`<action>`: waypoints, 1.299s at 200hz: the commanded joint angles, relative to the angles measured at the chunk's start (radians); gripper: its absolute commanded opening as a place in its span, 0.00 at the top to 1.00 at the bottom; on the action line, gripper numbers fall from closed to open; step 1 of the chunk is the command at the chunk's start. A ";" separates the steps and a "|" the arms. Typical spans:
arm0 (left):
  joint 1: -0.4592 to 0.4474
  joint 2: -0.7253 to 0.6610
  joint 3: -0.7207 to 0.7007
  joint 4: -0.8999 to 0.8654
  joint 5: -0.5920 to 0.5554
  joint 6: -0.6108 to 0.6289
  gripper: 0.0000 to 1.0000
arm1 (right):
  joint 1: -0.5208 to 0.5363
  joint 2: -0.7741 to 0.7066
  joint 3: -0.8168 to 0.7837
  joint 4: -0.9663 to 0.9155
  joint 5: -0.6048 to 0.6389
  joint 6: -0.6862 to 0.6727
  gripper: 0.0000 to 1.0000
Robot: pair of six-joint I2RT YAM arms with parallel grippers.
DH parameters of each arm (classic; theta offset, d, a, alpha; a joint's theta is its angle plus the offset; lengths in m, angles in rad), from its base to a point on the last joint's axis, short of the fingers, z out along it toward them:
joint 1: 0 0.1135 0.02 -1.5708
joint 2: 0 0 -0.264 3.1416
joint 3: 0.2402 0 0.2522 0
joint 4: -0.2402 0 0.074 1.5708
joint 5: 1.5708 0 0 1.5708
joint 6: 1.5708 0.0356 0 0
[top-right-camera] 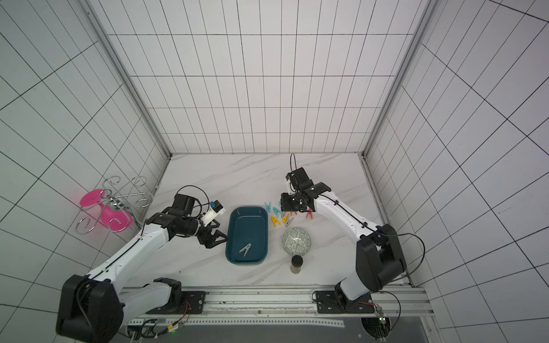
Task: Take the clothespins out of the storage box
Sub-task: Place the clothespin at the center of the board.
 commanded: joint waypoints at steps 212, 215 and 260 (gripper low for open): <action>-0.043 -0.008 0.075 0.038 -0.115 -0.026 0.06 | -0.151 -0.054 -0.074 -0.179 0.190 -0.114 0.65; -0.047 -0.012 0.081 0.031 -0.125 -0.022 0.06 | -0.142 -0.058 -0.072 -0.179 0.187 -0.118 0.64; -0.084 -0.009 0.138 -0.024 -0.203 0.035 0.06 | -0.049 -0.101 -0.104 -0.081 0.074 -0.153 0.56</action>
